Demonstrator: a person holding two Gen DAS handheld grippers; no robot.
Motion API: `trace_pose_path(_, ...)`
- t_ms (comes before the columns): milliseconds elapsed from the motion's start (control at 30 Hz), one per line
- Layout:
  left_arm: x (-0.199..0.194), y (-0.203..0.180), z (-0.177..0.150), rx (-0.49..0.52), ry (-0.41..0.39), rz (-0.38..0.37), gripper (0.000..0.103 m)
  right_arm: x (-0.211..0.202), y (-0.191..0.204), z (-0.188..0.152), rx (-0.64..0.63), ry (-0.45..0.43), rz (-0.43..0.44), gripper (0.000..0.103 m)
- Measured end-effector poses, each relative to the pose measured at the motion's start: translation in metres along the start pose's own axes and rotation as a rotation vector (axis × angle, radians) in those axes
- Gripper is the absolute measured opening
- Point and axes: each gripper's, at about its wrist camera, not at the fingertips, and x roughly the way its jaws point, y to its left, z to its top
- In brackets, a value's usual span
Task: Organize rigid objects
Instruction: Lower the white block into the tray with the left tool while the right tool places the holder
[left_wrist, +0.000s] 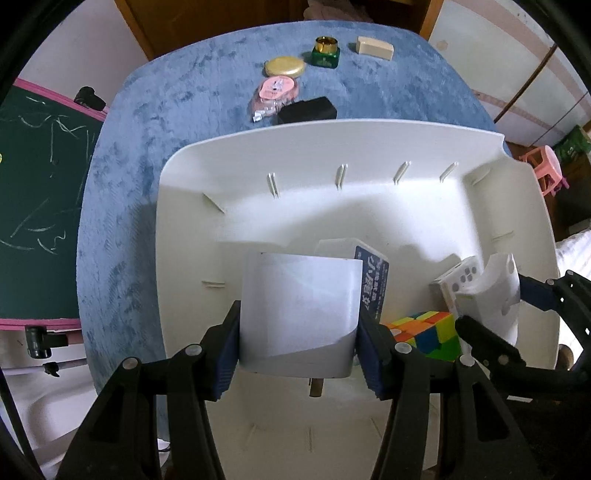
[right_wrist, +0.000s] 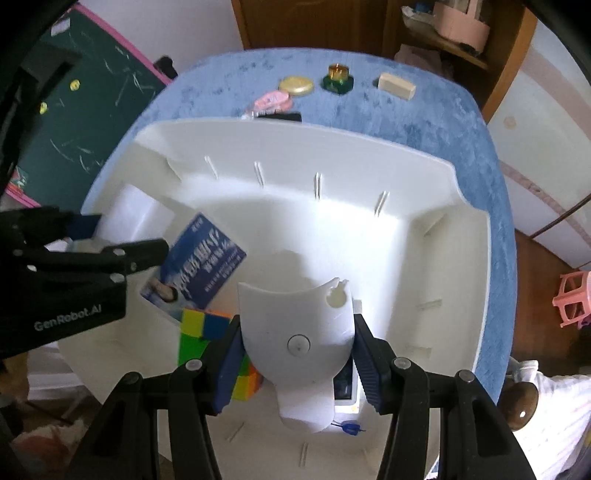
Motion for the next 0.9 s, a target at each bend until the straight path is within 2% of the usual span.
trace_pose_path(167,0.002,0.000,0.001,-0.006,-0.009,0.008,0.059,0.006,0.002,-0.003,-0.007,0.025,-0.008,0.056)
trace_pose_path(300,0.002,0.000,0.002,-0.008,-0.008,-0.005,0.059,0.006,0.001,-0.003,0.003,0.030,-0.014,0.068)
trace_pose_path(367,0.001,0.002,0.002,-0.015,-0.010,-0.016,0.061,0.003,0.000,-0.003,0.009,0.022,-0.005,0.068)
trace_pose_path(433,-0.004,0.004,0.003,-0.029,-0.027,-0.036,0.071,0.000,0.000,-0.002,0.012,0.012,-0.003,0.070)
trace_pose_path(533,-0.014,0.004,0.007,-0.043,-0.067,-0.049,0.083,-0.006,0.001,-0.002,0.014,-0.017,-0.001,0.072)
trace_pose_path(900,-0.046,-0.003,0.015,-0.052,-0.146,-0.102,0.083,-0.042,0.003,-0.001,0.006,-0.150,0.010,0.072)
